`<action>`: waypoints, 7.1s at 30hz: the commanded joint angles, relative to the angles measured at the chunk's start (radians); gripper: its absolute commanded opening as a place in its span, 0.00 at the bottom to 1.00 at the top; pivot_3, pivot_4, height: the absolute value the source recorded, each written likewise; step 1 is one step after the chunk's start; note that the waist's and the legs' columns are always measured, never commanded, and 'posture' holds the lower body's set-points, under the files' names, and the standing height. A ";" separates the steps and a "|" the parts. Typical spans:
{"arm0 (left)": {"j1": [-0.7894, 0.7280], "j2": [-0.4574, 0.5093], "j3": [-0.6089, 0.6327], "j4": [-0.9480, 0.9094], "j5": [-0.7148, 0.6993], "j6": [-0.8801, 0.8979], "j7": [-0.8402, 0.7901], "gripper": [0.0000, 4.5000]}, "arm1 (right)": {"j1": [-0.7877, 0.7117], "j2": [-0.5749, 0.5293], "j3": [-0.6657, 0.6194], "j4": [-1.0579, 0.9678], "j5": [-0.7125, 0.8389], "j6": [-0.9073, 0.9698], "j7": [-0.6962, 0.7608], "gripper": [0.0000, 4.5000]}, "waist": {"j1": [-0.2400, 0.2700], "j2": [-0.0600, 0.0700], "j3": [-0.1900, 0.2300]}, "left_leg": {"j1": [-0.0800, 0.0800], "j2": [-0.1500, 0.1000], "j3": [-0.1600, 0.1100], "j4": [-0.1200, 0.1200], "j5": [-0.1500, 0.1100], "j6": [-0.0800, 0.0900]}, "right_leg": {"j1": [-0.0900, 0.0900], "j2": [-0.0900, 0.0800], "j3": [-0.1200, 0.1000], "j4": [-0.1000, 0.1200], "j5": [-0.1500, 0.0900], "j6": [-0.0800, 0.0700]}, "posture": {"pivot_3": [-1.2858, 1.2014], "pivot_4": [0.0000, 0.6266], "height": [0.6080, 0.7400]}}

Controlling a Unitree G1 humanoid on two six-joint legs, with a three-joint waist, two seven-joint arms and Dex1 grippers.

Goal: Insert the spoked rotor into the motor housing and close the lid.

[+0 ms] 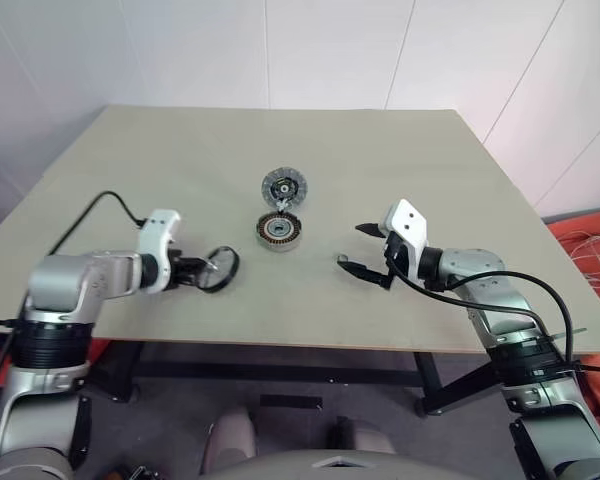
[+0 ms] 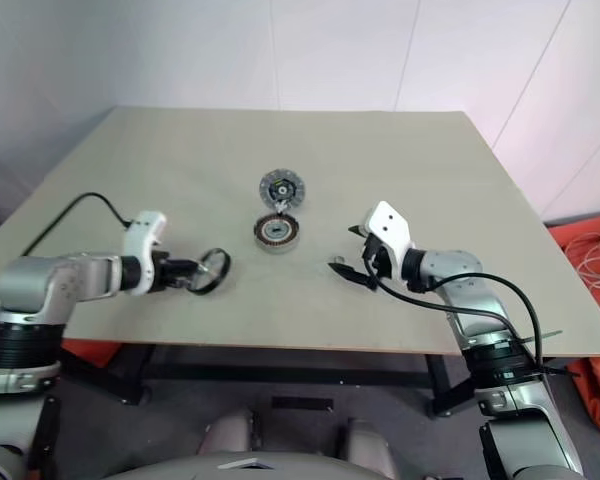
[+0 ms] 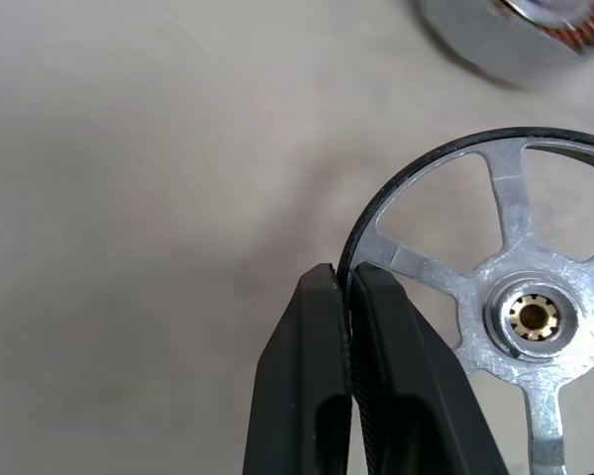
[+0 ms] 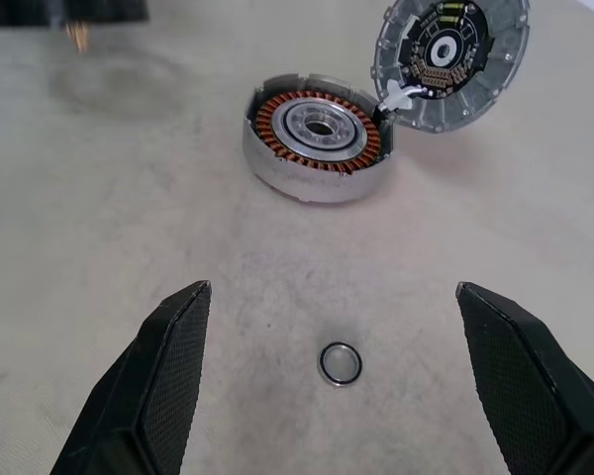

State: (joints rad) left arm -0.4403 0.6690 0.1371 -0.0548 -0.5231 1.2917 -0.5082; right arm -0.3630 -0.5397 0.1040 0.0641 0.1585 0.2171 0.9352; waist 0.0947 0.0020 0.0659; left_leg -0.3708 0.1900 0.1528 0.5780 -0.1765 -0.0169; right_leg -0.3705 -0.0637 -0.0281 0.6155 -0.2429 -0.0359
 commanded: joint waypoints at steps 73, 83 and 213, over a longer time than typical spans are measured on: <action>0.231 0.116 0.098 -0.086 0.016 -0.828 -0.528 1.00 | -0.968 0.395 0.543 1.167 -0.676 -0.469 0.166 0.40 | -0.009 0.000 0.002 | -0.014 0.009 0.001 0.004 0.002 -0.004 | -0.021 0.006 0.000 0.017 -0.004 -0.010 | 0.52 0.00 1.00; 0.220 0.103 0.091 -0.092 0.020 -0.838 -0.507 1.00 | -1.008 0.448 0.533 1.206 -0.732 -0.502 0.101 0.01 | -0.012 0.000 0.002 | -0.013 0.010 0.000 0.005 0.005 -0.009 | -0.026 0.007 0.000 0.026 -0.006 -0.013 | 0.52 0.00 1.00; 0.273 0.033 0.133 0.015 -0.034 -0.936 -0.531 1.00 | -0.288 0.135 0.156 -0.097 0.030 0.498 0.054 0.14 | 0.002 -0.003 0.003 | 0.003 0.014 0.000 0.004 0.008 -0.013 | -0.012 0.012 0.000 0.026 -0.007 -0.013 | 0.52 0.00 1.00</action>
State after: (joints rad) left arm -0.1710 0.6876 0.2356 -0.0186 -0.5354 0.3579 -1.0327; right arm -0.6196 -0.4153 0.2514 -0.0025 0.1857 0.7008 1.0104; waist 0.0970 -0.0011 0.0694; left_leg -0.3677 0.2040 0.1532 0.5816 -0.1685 -0.0305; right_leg -0.3827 -0.0521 -0.0278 0.6416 -0.2496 -0.0493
